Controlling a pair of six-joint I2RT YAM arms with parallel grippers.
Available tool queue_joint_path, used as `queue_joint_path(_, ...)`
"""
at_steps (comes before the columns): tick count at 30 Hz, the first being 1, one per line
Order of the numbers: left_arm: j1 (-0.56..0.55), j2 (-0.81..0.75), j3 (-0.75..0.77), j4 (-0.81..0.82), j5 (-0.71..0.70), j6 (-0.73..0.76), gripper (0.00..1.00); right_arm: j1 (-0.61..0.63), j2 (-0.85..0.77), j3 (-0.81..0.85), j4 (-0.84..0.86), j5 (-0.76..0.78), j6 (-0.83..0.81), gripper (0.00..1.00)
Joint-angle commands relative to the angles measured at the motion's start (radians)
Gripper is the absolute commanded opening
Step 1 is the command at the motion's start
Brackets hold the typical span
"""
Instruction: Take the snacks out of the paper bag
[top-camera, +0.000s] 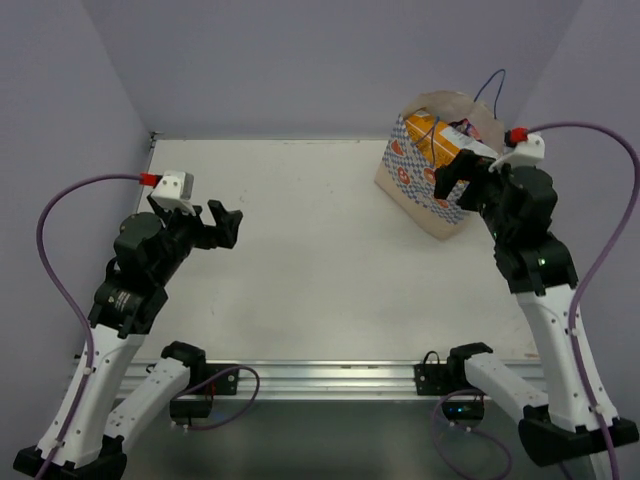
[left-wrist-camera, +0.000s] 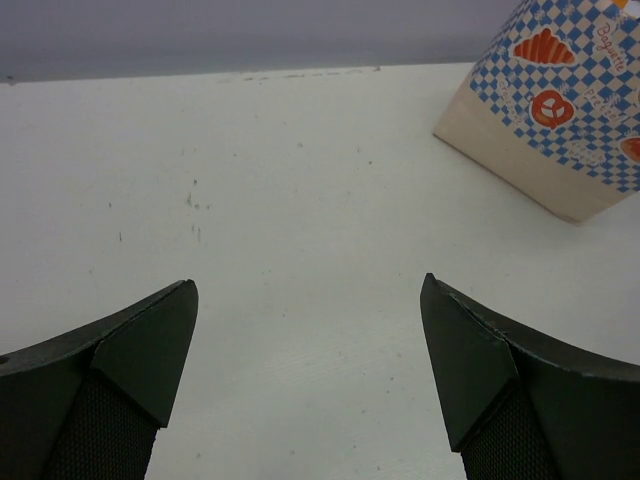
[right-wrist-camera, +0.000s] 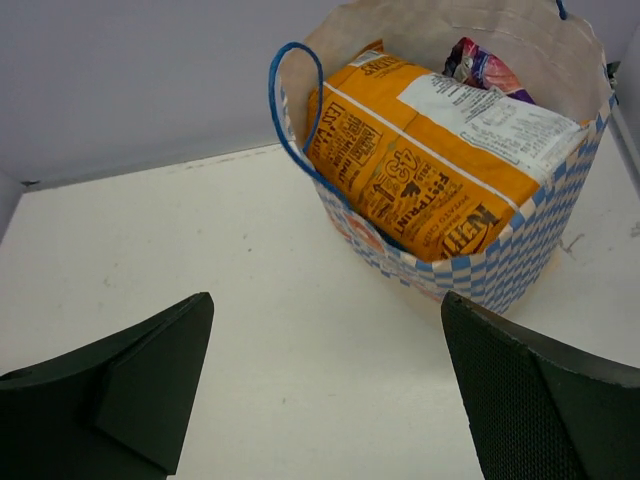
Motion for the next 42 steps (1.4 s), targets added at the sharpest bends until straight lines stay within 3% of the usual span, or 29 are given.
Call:
queue_joint_path(1,-0.004,-0.008,-0.005,0.034,0.043,-0.022,1.0,-0.044,0.152,0.12,0.093,-0.007,-0.088,0.99)
queue_joint_path(5,-0.004,-0.02,-0.022,0.033,0.049,-0.023,1.0,-0.133,0.353,0.168,0.097,-0.196,-0.158,0.94)
queue_joint_path(11,-0.004,-0.028,-0.046,0.028,0.061,-0.016,1.0,-0.139,0.448,0.151,0.125,-0.348,-0.307,0.91)
queue_joint_path(15,-0.004,-0.02,-0.051,0.022,0.063,-0.008,1.0,-0.138,0.491,0.11,0.16,-0.402,-0.365,0.83)
queue_joint_path(22,-0.004,-0.014,-0.045,0.019,0.066,-0.008,1.0,-0.13,0.556,0.082,0.162,-0.451,-0.385,0.38)
queue_joint_path(23,-0.004,-0.017,-0.043,0.019,0.066,-0.007,1.0,-0.118,0.551,0.081,0.157,-0.451,-0.388,0.24)
queue_joint_path(26,-0.004,-0.015,-0.033,0.011,0.064,-0.002,1.0,-0.068,0.525,0.081,0.133,-0.402,-0.402,0.03)
queue_joint_path(27,-0.004,-0.015,-0.028,0.005,0.061,0.0,1.0,-0.048,0.513,0.084,0.125,-0.391,-0.402,0.0)
queue_joint_path(36,-0.004,-0.014,0.012,-0.03,0.054,0.012,1.0,0.186,0.314,-0.046,0.116,-0.281,-0.151,0.0)
queue_joint_path(42,-0.004,-0.008,0.035,-0.059,0.046,0.026,1.0,0.363,0.266,-0.122,0.108,-0.278,-0.03,0.0)
